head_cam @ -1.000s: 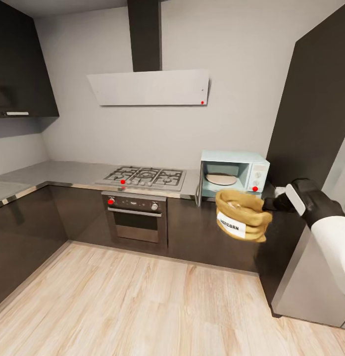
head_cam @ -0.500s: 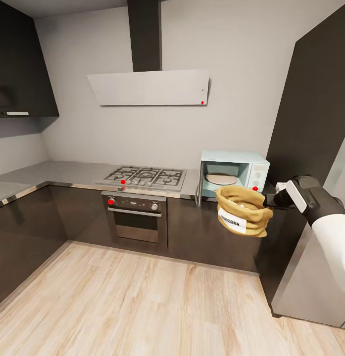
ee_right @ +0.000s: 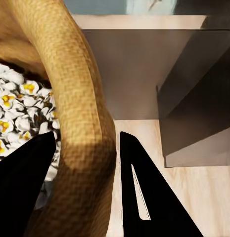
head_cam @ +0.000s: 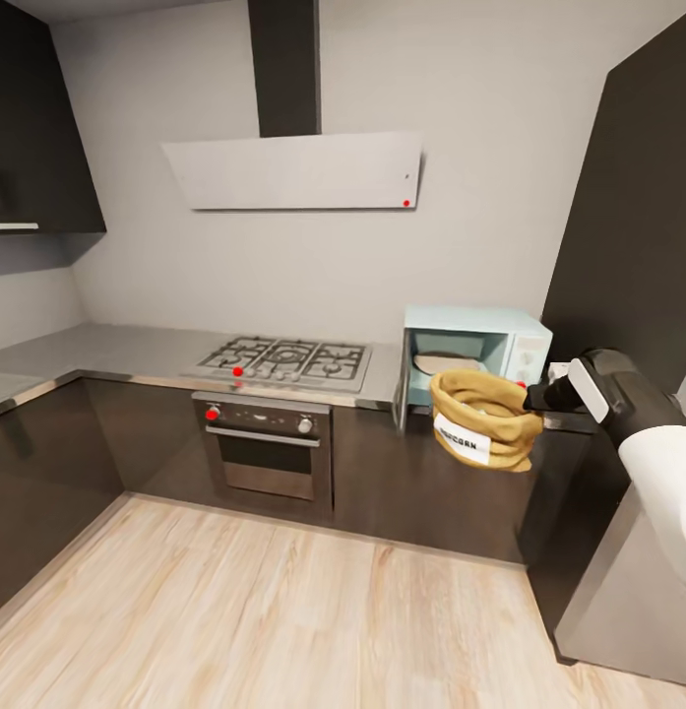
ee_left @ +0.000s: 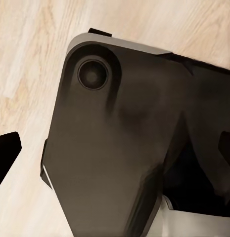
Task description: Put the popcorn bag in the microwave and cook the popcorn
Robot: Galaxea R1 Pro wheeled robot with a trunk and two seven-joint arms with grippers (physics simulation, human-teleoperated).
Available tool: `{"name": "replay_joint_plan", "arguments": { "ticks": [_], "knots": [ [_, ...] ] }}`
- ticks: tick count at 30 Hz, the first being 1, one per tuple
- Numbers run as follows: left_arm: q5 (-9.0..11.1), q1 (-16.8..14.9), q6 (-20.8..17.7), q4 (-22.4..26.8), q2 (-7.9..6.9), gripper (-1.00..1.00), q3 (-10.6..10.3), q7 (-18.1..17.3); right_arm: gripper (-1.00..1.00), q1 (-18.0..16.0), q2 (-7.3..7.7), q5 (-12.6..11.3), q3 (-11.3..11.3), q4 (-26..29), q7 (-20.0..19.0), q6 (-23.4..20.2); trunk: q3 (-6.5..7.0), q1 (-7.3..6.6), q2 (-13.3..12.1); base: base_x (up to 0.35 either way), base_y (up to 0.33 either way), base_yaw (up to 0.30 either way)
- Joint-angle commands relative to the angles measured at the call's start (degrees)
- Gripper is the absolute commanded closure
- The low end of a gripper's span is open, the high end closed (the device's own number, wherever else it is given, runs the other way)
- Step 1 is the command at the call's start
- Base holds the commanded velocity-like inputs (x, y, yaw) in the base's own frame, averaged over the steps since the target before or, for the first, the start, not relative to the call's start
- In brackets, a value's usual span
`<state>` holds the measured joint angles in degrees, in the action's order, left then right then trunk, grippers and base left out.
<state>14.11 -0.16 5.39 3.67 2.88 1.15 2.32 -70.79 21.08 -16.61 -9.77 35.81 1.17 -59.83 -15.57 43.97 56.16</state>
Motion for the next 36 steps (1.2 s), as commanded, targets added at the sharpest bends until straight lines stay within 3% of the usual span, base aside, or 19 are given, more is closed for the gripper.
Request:
{"name": "replay_joint_plan", "arguments": {
  "ticks": [1,3,6,11,15,21,27,30,36],
  "knots": [
    [0.1,0.0,0.1,0.0,0.02,-1.0,0.1,0.1,1.0,-0.1,0.12,-0.4,-0.3,0.0,0.6,-0.2,-0.07,0.04,0.0,0.323,0.0,0.0],
    [0.1,0.0,0.1,0.0,0.02,-1.0,0.1,0.1,1.0,-0.1,-0.16,-0.5,0.5,0.1,2.3,-0.2,-0.07,0.04,0.0,0.322,0.0,0.0],
    [0.2,0.0,0.1,0.0,0.02,-1.0,0.1,0.1,1.0,-0.1,-0.2,-0.5,4.3,1.9,4.1,-0.2,-0.07,0.04,0.0,0.322,0.0,0.0],
    [0.4,0.0,0.2,0.0,0.02,-1.0,0.1,0.1,1.0,-0.1,-0.34,-0.6,5.5,2.6,6.2,-0.2,-0.07,0.04,0.0,0.322,0.0,0.0],
    [0.4,0.0,0.2,0.0,0.02,-1.0,0.1,0.1,1.0,-0.1,-0.51,-0.5,8.2,2.5,6.4,-0.2,-0.07,0.04,0.0,0.322,0.0,0.0],
    [0.6,0.0,0.3,0.0,0.02,-1.0,0.2,0.1,1.0,-0.1,-0.61,-0.5,8.5,2.5,6.6,-0.2,-0.07,0.04,0.0,0.322,0.0,0.0],
    [0.6,0.0,0.4,0.0,0.02,-1.0,0.2,0.1,1.0,-0.1,-0.69,-0.4,8.3,2.5,12.3,-0.2,-0.07,0.04,0.0,0.308,0.0,0.0],
    [0.6,0.0,0.7,0.0,0.02,-1.0,0.4,0.1,1.0,-0.1,-0.61,-0.5,8.4,2.5,14.4,-0.2,-0.07,0.04,0.0,0.071,0.0,0.0],
    [0.7,0.0,0.8,0.1,0.05,-1.0,0.7,0.2,1.0,-0.1,-0.82,-0.7,8.6,1.8,14.8,-0.2,-0.07,0.04,0.0,0.003,0.0,0.0]
  ]
}}
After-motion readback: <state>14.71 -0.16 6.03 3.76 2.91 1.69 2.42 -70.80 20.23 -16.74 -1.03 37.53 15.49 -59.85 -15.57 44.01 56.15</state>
